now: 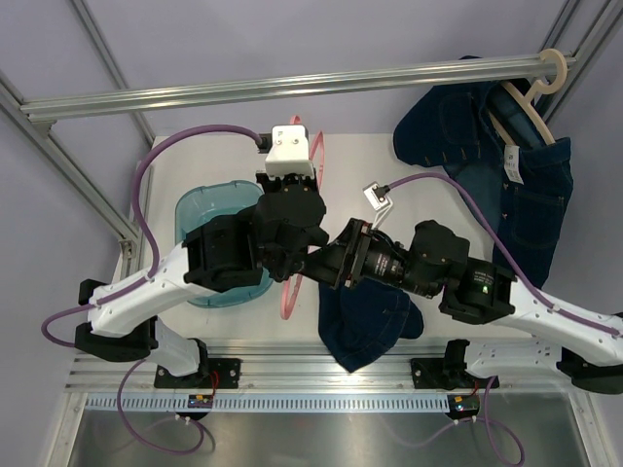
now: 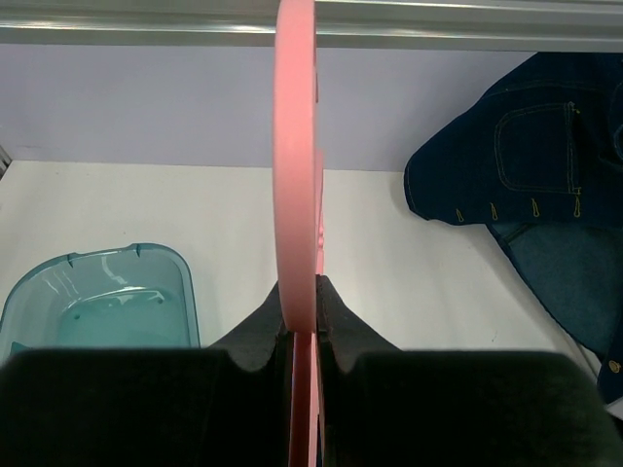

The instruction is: Remove the skirt from the hanger

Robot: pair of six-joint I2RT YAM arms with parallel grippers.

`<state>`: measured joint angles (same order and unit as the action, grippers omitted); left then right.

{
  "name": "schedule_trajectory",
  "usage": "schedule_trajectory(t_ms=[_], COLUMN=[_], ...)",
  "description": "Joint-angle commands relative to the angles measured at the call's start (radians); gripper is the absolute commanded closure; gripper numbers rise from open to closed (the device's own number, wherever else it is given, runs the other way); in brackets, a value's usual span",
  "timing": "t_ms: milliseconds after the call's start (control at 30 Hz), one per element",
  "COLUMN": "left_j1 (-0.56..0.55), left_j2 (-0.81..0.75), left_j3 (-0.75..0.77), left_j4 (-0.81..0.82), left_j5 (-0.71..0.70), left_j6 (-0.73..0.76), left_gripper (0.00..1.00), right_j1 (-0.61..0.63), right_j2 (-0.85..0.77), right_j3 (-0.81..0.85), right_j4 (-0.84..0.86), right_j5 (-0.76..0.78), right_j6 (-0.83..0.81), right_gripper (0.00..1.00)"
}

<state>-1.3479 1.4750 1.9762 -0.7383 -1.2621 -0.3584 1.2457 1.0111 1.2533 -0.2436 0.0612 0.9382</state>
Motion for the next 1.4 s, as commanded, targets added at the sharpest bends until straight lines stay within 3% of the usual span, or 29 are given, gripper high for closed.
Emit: schedule_trajectory(t_ms=[0, 233, 1067, 1100, 1200, 1367], left_j1=[-0.01, -0.01, -0.033, -0.031, -0.034, -0.033], left_j2=[-0.005, -0.031, -0.007, -0.005, -0.008, -0.015], left_j3=[0.029, -0.008, -0.004, -0.004, -0.005, -0.014], left_j4=[0.068, 0.089, 0.137, 0.139, 0.137, 0.125], left_j5=[-0.057, -0.069, -0.099, -0.099, -0.099, -0.102], left_j6=[0.004, 0.009, 0.065, 0.065, 0.064, 0.053], left_gripper=[1.0, 1.0, 1.0, 1.0, 1.0, 1.0], right_j1=[0.029, 0.046, 0.09, 0.095, 0.097, 0.098], right_j2=[-0.019, -0.081, 0.012, 0.018, 0.018, 0.014], right_j3=[0.049, 0.006, 0.058, 0.06, 0.046, 0.032], right_j4=[0.073, 0.079, 0.109, 0.112, 0.13, 0.164], right_j5=[0.066, 0.111, 0.068, 0.069, 0.071, 0.069], right_j6=[-0.024, -0.01, -0.004, -0.004, -0.004, 0.008], right_gripper=[0.36, 0.38, 0.38, 0.41, 0.6, 0.59])
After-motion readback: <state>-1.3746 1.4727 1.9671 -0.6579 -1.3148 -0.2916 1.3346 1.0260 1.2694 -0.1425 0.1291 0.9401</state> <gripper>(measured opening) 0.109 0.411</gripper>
